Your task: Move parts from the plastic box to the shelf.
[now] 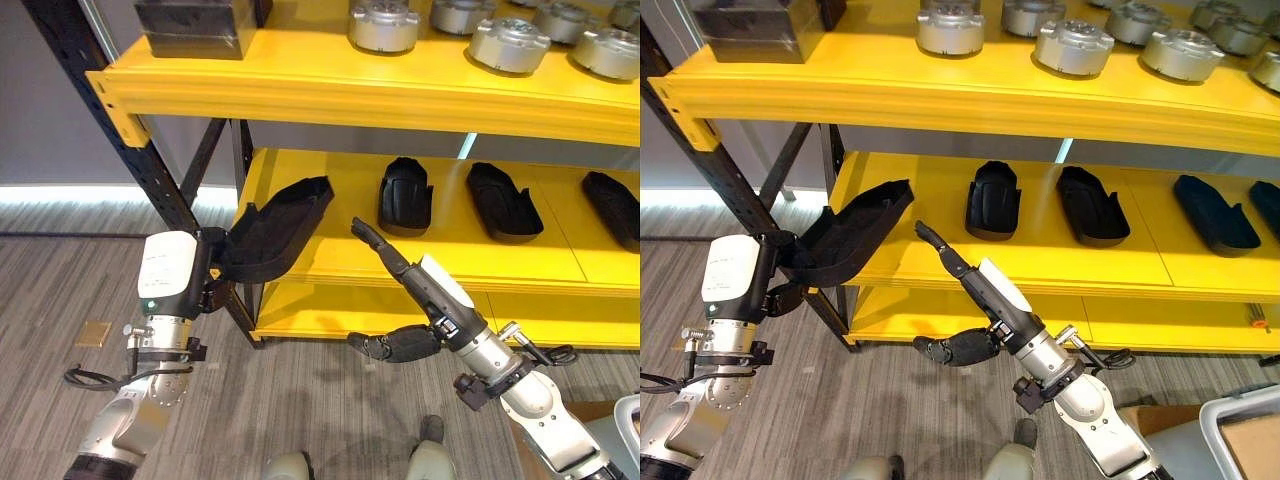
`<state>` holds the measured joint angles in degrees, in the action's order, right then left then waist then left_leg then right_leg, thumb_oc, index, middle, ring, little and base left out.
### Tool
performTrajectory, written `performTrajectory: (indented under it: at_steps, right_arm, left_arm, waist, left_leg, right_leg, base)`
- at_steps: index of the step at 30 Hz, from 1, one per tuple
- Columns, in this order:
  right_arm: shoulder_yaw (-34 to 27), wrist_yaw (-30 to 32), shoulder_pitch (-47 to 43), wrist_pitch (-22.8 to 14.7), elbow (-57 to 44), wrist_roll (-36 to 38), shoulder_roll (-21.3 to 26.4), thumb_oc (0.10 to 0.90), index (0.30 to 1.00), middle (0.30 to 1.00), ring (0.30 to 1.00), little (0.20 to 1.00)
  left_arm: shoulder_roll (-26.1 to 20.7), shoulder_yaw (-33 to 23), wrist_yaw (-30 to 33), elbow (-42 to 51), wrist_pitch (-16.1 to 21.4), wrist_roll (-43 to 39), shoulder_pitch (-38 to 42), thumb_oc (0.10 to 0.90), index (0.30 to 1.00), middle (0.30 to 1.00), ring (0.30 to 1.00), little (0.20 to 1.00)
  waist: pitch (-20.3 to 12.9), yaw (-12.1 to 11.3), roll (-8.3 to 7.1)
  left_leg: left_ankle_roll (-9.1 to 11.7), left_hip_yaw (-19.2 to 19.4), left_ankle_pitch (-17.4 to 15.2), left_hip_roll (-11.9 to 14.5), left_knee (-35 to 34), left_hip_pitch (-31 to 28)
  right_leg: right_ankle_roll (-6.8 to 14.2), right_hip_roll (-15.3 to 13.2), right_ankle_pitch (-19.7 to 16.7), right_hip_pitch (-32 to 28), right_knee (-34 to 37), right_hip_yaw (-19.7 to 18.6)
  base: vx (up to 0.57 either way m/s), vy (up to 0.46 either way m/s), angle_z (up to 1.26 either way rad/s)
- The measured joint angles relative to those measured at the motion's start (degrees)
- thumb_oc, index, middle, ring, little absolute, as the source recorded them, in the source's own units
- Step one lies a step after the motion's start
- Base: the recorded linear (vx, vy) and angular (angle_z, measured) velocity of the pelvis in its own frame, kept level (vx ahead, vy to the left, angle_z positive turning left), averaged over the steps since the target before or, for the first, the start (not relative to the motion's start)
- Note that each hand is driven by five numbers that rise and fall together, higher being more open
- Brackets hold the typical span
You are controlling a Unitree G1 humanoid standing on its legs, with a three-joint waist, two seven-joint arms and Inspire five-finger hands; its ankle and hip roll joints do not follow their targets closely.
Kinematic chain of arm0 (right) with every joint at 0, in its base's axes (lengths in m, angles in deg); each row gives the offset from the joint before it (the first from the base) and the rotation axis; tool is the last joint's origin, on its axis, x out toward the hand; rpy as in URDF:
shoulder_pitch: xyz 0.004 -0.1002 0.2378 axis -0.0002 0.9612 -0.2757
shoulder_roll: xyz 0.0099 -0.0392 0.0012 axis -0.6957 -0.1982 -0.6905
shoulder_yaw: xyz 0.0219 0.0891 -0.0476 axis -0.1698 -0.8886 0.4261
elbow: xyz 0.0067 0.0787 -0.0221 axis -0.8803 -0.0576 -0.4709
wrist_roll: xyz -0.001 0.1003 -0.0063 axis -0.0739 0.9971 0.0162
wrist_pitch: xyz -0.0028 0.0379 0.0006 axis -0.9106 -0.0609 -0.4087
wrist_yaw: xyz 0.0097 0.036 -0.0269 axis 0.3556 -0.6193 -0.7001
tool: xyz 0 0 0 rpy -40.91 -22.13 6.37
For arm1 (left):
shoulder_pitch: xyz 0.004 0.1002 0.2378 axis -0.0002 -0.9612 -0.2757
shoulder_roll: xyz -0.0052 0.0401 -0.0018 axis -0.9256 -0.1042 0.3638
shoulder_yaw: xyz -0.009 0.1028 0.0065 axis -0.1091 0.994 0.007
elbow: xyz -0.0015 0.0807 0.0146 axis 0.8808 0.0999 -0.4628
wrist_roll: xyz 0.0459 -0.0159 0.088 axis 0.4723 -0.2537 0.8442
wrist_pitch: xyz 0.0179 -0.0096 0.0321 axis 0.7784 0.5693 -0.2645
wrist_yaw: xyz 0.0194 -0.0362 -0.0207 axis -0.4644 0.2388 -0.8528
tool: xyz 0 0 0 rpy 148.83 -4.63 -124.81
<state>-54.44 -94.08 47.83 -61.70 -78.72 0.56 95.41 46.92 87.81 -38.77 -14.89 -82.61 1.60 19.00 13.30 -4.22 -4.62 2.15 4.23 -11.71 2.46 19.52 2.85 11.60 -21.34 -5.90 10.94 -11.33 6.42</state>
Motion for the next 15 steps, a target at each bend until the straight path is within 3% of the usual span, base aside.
performTrajectory:
  at_steps: [1,2,3,4,9,15]
  right_arm:
    - [-0.04,-0.09,-0.01,0.08,-0.09,-0.01,-0.02,0.9,1.0,1.0,1.0,1.0]
    - [-0.58,-0.03,-1.16,0.67,0.2,-0.06,1.08,0.9,1.0,1.0,1.0,1.0]
    - [-0.78,0.26,-1.46,1.64,0.42,-0.06,1.48,0.9,1.0,1.0,1.0,1.0]
    - [-0.78,0.25,-1.52,2.11,0.48,-0.07,1.78,0.9,1.0,1.0,1.0,1.0]
    - [-2.56,0.61,-1.92,2.82,0.48,-1.74,3.6,0.9,1.0,1.0,1.0,1.0]
    - [-2.47,2.11,-1.96,2.78,0.57,-4.17,3.51,0.9,1.0,1.0,1.0,1.0]
  left_arm:
    - [-0.04,-0.41,0.0,0.51,0.02,-0.01,-0.65,0.4,0.3,0.3,0.3,0.3]
    - [2.63,-0.86,0.07,1.13,0.1,-0.22,-2.31,0.4,0.3,0.3,0.3,0.3]
    - [3.1,-0.87,-0.06,1.67,0.92,-0.26,-3.89,0.4,0.3,0.3,0.3,0.3]
    - [3.34,-0.91,-0.06,1.85,1.26,-0.34,-4.43,0.4,0.3,0.3,0.3,0.3]
    - [3.24,-0.99,-0.44,3.43,3.71,-1.68,-6.86,0.4,0.3,0.3,0.3,0.3]
    - [3.23,-0.23,-0.3,3.41,3.31,-1.89,-3.94,0.4,0.3,0.3,0.3,0.3]
  waist:
    - [-0.03,-0.17,-0.52]
    - [1.47,-1.33,2.42]
    - [1.9,-1.07,3.56]
    - [1.94,-1.03,3.96]
    - [1.93,-0.03,4.07]
    - [1.92,1.3,4.06]
  left_leg:
    - [0.97,-0.1,-0.63,0.01,0.06,-0.11]
    - [2.06,-0.13,-0.6,2.68,0.07,-0.49]
    - [3.19,-0.44,0.11,4.22,-1.64,-1.04]
    - [3.61,-0.5,0.42,4.77,-2.44,-1.4]
    - [6.17,0.28,4.06,8.45,-9.87,-4.06]
    - [6.39,1.41,4.78,8.29,-10.9,-3.52]
  right_leg:
    - [0.6,0.52,-0.09,-0.84,-0.91,0.82]
    - [-0.95,2.17,1.13,-0.44,-2.72,2.61]
    - [-1.88,3.28,3.92,-0.26,-4.99,4.03]
    - [-2.36,3.57,4.41,-0.15,-5.64,4.53]
    - [-4.62,6.1,8.53,1.05,-9.57,6.69]
    - [-4.8,5.76,10.14,4.19,-13.01,5.17]
  base:
    - [0.22,-0.2,0.15]
    - [0.21,-0.174,0.2]
    - [0.2,-0.158,0.17]
    - [0.15,-0.076,0.37]
    - [0.07,-0.011,0.12]
    - [0.03,-0.001,-0.07]
